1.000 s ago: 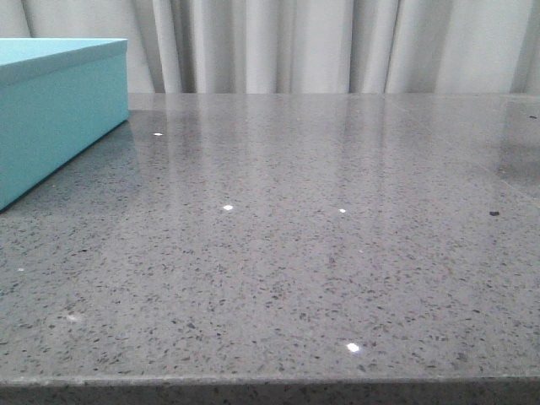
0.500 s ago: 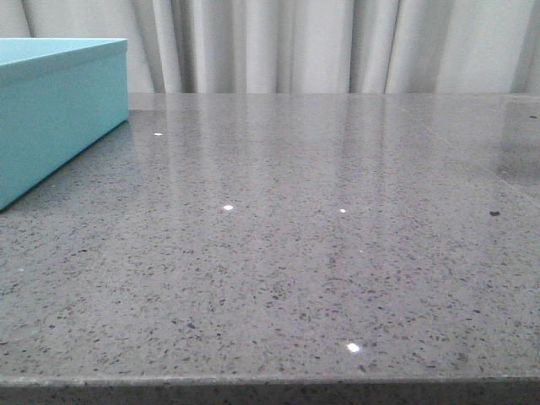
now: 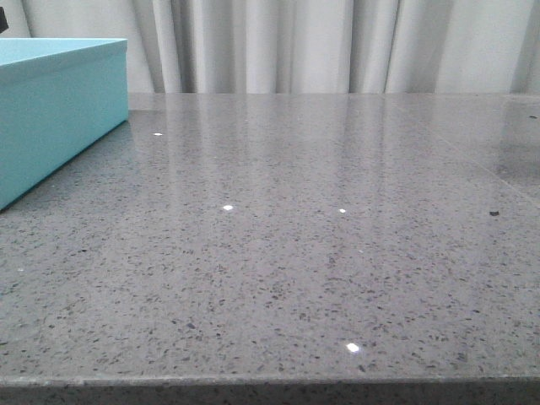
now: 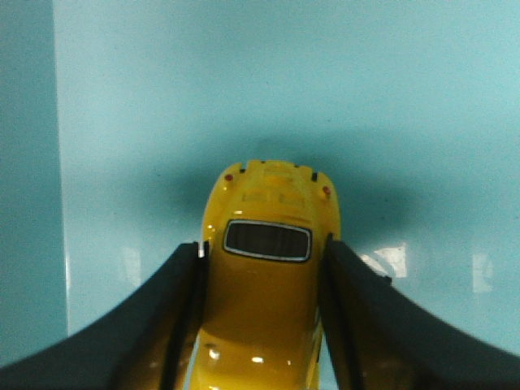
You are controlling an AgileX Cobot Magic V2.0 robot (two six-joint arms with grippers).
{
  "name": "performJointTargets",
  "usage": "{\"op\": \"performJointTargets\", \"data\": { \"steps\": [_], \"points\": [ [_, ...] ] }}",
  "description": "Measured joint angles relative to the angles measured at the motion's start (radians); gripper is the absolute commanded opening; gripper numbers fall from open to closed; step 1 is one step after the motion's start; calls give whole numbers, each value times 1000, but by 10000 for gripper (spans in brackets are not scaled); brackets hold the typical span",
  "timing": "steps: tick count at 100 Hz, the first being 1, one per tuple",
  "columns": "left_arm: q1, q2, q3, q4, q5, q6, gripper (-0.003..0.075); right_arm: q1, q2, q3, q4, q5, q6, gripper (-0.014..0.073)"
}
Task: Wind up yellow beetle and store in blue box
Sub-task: 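Lift the car with the left gripper and lower it into the blue box, then open the left gripper and withdraw it from the box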
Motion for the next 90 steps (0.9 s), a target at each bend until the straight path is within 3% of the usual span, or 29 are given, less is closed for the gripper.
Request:
{"op": "performJointTargets", "data": {
  "steps": [6, 38, 70, 80, 90],
  "points": [
    [0, 0, 0, -2, 0, 0, 350, 0, 0, 0, 0, 0, 0, 624],
    [0, -2, 0, -11, 0, 0, 350, 0, 0, 0, 0, -9, 0, 624],
    [0, -177, 14, -92, -110, 31, 346, 0, -184, 187, 0, -212, -20, 624],
    [0, -262, 63, -101, -153, 45, 302, 0, -264, 287, 0, -294, -24, 623],
    [0, -352, 145, -104, -202, 51, 202, 0, -347, 390, 0, -376, -28, 588]
  ]
}}
